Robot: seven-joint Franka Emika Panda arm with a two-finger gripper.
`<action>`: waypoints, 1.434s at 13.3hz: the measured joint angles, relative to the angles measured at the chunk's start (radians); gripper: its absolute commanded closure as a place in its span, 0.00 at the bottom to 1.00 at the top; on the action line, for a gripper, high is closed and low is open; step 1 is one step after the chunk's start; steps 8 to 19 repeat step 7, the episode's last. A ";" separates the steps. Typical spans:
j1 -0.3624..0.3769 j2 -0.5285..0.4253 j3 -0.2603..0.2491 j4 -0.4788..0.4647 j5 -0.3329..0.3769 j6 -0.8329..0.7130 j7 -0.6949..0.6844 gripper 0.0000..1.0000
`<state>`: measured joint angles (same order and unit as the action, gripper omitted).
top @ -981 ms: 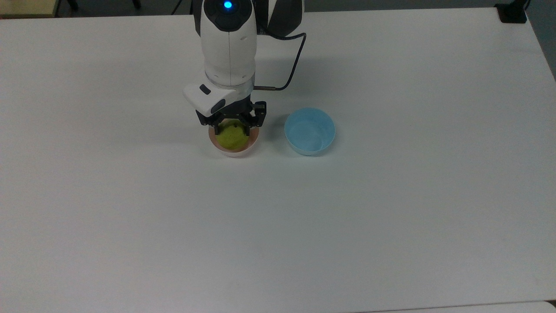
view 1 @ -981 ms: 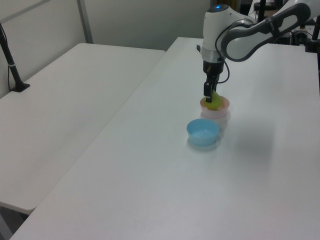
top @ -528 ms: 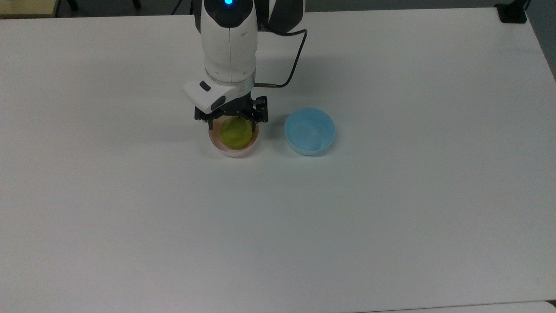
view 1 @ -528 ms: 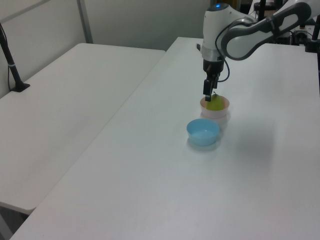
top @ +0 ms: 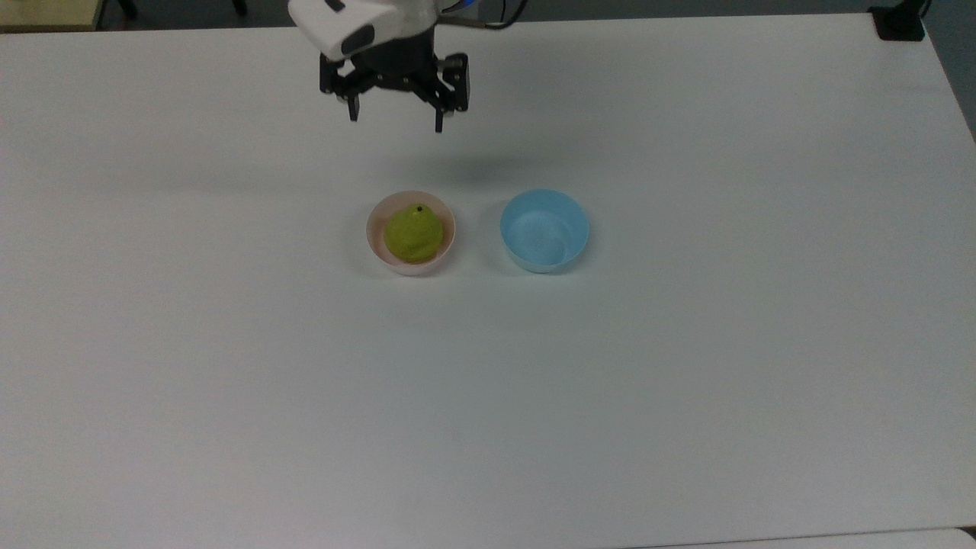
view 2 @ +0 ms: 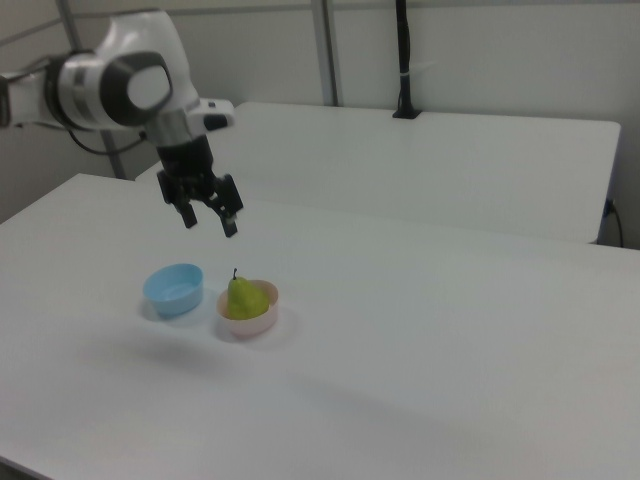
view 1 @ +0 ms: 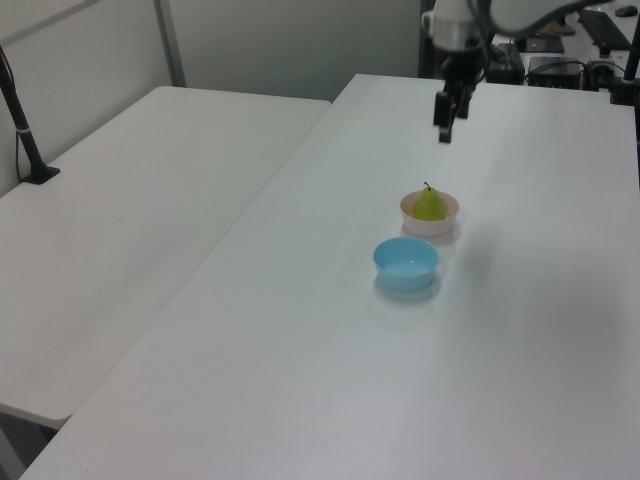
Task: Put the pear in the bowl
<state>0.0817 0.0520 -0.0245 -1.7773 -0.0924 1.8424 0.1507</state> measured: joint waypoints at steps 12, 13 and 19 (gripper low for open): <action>-0.012 -0.059 -0.014 0.097 0.000 -0.188 0.000 0.00; -0.012 -0.059 -0.014 0.097 0.000 -0.188 0.000 0.00; -0.012 -0.059 -0.014 0.097 0.000 -0.188 0.000 0.00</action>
